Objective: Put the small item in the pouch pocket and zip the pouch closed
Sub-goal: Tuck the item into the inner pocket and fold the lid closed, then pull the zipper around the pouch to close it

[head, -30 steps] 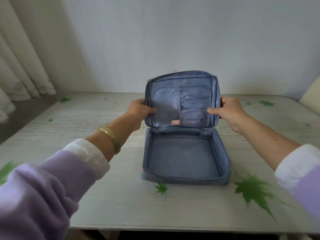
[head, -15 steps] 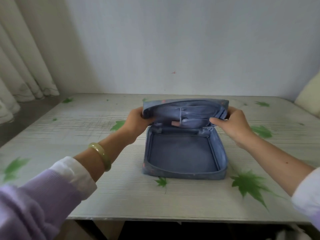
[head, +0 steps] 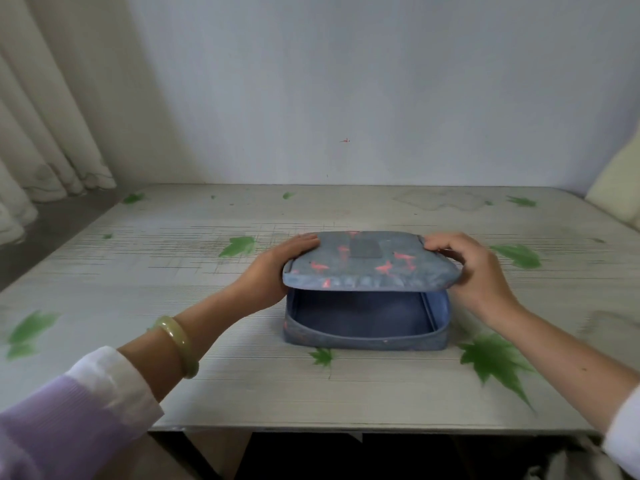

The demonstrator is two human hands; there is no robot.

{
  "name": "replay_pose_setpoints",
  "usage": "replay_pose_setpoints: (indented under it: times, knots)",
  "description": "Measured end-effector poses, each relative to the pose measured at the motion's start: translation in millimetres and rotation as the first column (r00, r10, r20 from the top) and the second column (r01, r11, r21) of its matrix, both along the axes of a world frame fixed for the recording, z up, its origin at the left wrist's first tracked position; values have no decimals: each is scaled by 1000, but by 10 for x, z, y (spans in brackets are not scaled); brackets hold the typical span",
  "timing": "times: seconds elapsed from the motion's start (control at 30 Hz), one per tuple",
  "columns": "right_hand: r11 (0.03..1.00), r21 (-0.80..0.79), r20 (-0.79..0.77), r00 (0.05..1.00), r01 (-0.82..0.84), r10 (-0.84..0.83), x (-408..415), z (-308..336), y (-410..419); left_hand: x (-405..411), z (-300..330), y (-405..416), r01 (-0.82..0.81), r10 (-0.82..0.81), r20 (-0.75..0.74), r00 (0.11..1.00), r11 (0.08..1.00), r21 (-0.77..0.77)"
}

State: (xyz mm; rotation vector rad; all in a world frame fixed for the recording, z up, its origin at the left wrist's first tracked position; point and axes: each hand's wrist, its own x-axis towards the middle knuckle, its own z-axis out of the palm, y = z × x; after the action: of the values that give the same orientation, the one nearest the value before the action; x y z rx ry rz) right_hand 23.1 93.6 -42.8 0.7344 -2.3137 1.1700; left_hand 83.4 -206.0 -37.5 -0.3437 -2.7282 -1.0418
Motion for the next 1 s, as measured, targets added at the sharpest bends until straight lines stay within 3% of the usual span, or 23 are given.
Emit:
replay_pose_setpoints:
  times: [0.27, 0.47, 0.57, 0.63, 0.7, 0.83, 1.0]
  knots:
    - [986, 165, -83, 997, 8, 6, 112, -34, 137, 37, 13, -97, 110, -103, 47, 994, 979, -171]
    - [977, 210, -194, 981, 20, 22, 162, -69, 188, 64, 34, -212, 191, -169, 178, 969, 975, -114]
    - [981, 162, -222, 973, 108, -71, 97, -69, 217, 70, 136, -233, 129, -123, 219, 968, 992, -12]
    - [982, 81, -131, 979, 169, -157, -15, -38, 223, 8, 241, -158, 24, -30, 177, 984, 999, 33]
    - [979, 16, 95, 974, 203, -204, -160, 7, 223, -123, 348, 1, -29, 20, 126, 992, 997, 69]
    - [984, -105, 509, 858, 146, -73, -407, 39, 180, -469, 503, 516, 84, -82, 73, 994, 996, -26]
    - [983, -176, 659, 748, 58, 74, -534, 33, 104, -911, 532, 1123, 139, -120, 120, 986, 977, -163]
